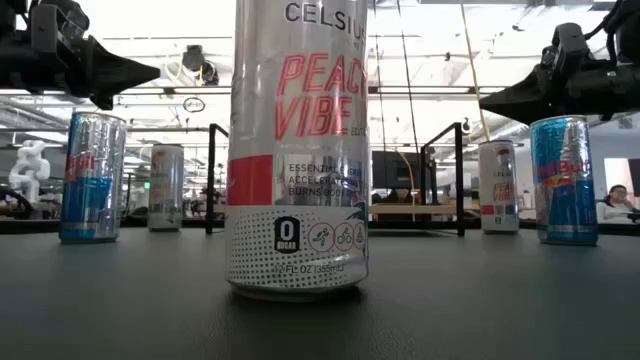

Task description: Place canned beverage on shelf

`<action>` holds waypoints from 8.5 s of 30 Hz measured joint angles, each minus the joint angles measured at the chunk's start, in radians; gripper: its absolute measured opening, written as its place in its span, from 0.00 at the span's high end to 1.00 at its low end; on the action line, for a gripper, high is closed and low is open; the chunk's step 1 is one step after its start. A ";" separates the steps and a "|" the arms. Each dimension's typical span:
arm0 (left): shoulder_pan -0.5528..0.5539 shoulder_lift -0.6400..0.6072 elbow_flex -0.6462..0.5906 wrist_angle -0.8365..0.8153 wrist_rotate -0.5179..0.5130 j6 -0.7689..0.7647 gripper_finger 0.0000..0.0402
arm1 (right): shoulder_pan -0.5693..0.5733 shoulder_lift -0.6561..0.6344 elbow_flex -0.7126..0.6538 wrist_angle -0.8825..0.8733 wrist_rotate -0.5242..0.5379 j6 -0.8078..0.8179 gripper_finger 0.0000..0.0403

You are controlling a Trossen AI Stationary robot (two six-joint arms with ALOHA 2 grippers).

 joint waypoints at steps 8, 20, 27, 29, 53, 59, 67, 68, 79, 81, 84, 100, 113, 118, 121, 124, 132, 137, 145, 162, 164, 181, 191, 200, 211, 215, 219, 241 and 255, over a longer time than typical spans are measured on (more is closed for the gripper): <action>0.000 0.000 0.000 0.000 0.000 0.000 1.00 | 0.000 0.000 0.000 0.000 0.000 0.000 1.00; 0.000 0.000 0.000 0.000 0.000 0.000 1.00 | 0.000 0.000 0.000 0.000 0.000 0.000 1.00; 0.000 0.000 0.000 0.000 0.000 0.000 1.00 | 0.000 0.000 0.000 0.000 0.000 0.000 1.00; 0.000 0.000 0.000 0.000 0.000 0.000 1.00 | 0.000 0.000 0.000 0.000 0.000 0.000 1.00; 0.000 0.000 0.000 0.000 0.000 0.000 1.00 | 0.000 0.000 0.000 0.000 0.000 0.000 1.00; 0.000 0.000 0.000 0.000 0.000 0.000 1.00 | 0.000 0.000 0.000 0.034 0.000 0.017 1.00; 0.000 0.000 0.000 0.000 0.000 0.000 1.00 | 0.000 -0.001 0.000 0.145 -0.020 0.335 1.00; 0.000 0.000 0.000 0.000 0.000 0.000 1.00 | 0.000 0.000 0.000 0.156 -0.021 0.354 1.00; 0.000 0.000 0.000 0.072 0.003 -0.050 1.00 | 0.000 0.002 0.000 0.173 0.205 0.442 0.98; 0.000 0.000 0.000 0.108 0.005 -0.111 1.00 | 0.000 0.002 0.000 0.173 0.233 0.445 0.94; 0.000 0.000 0.000 0.123 0.007 -0.129 1.00 | 0.000 0.002 0.000 0.173 0.242 0.446 0.87; 0.002 0.034 0.090 0.292 -0.310 -0.184 0.99 | 0.000 0.092 0.160 0.192 0.341 0.362 0.46; 0.003 0.290 0.398 0.020 -0.637 -0.173 0.45 | -0.001 0.406 0.415 0.093 0.369 0.149 0.43; 0.017 0.345 0.451 -0.006 -0.677 -0.183 0.33 | -0.007 0.498 0.454 0.089 0.354 0.140 0.41; 0.037 0.381 0.480 -0.006 -0.665 -0.184 0.31 | -0.019 0.538 0.473 0.088 0.310 0.126 0.39; 0.061 0.423 0.515 -0.041 -0.637 -0.185 0.31 | -0.029 0.567 0.488 0.087 0.284 0.119 0.36; 0.161 0.520 0.605 -0.213 -0.516 -0.284 0.31 | -0.054 0.588 0.492 0.072 0.278 0.143 0.30; 0.260 0.540 0.629 -0.273 -0.363 -0.368 0.31 | -0.076 0.591 0.492 0.053 0.203 0.190 0.30; 0.413 0.630 0.663 -0.293 -0.138 -0.387 0.31 | -0.079 0.599 0.506 0.030 0.178 0.217 0.30; 0.690 0.906 0.891 -0.511 0.202 -0.377 0.31 | -0.102 0.765 0.898 -0.476 0.157 0.161 0.30; 0.735 0.939 0.945 -0.605 0.229 -0.385 0.31 | -0.106 0.785 0.932 -0.508 0.157 0.172 0.30; 0.907 1.245 1.225 -1.157 0.323 -0.394 0.31 | -0.107 1.025 1.326 -0.960 0.062 0.158 0.30; 0.948 1.285 1.225 -1.172 0.265 -0.374 0.31 | -0.116 1.203 1.457 -0.956 -0.055 0.025 0.30; 0.985 1.336 1.225 -1.172 0.273 -0.255 0.30 | -0.116 1.255 1.458 -0.958 -0.054 0.025 0.30; 1.055 1.391 1.225 -1.190 0.323 -0.233 0.09 | -0.116 1.255 1.458 -0.958 -0.053 0.051 0.30; 1.071 1.415 1.208 -1.194 0.352 -0.227 0.07 | -0.116 1.255 1.457 -0.958 -0.053 0.056 0.30; 1.081 1.435 1.176 -1.198 0.354 -0.211 0.08 | -0.116 1.255 1.457 -0.958 -0.052 0.056 0.30; 1.107 1.435 1.169 -1.162 0.382 -0.181 0.36 | -0.116 1.255 1.457 -0.958 -0.052 0.064 0.30; 1.099 1.438 1.164 -1.180 0.391 -0.184 0.32 | -0.116 1.255 1.457 -0.967 -0.054 0.086 0.30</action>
